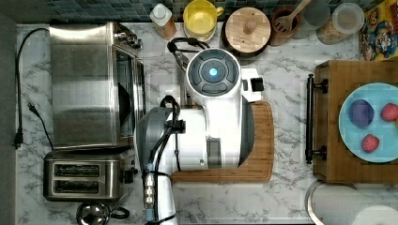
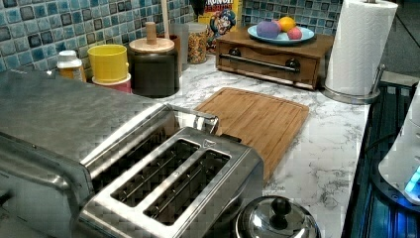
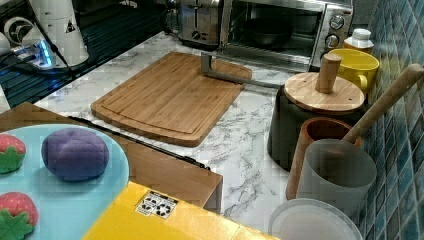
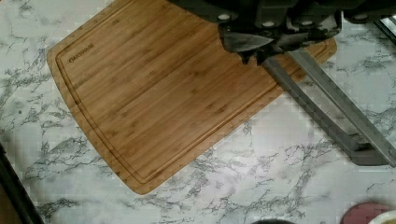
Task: Close the oven.
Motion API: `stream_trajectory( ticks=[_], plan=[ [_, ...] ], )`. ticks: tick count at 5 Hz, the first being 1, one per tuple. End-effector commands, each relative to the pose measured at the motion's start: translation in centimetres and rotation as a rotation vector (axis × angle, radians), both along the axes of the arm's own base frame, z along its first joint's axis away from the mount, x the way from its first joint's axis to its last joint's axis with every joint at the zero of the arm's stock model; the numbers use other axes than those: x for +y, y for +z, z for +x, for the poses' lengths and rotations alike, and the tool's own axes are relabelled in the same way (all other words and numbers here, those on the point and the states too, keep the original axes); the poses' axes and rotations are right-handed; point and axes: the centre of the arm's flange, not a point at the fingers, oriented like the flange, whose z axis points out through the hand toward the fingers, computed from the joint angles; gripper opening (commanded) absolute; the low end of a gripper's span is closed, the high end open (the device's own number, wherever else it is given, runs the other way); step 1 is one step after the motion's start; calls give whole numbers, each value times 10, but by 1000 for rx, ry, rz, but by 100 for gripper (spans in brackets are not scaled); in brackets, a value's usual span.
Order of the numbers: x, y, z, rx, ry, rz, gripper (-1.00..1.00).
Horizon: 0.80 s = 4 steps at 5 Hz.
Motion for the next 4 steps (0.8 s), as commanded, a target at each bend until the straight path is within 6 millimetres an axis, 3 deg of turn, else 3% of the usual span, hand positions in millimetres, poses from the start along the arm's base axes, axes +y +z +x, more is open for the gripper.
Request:
stream_trajectory(
  ticks=[1,3,4],
  plan=[
    [4,-7,-2,15,26,-2,-100],
    [-89,-42,-11,-102,232,233,-100],
    [-112,-57,-7,-166,335,325,-100]
  ],
)
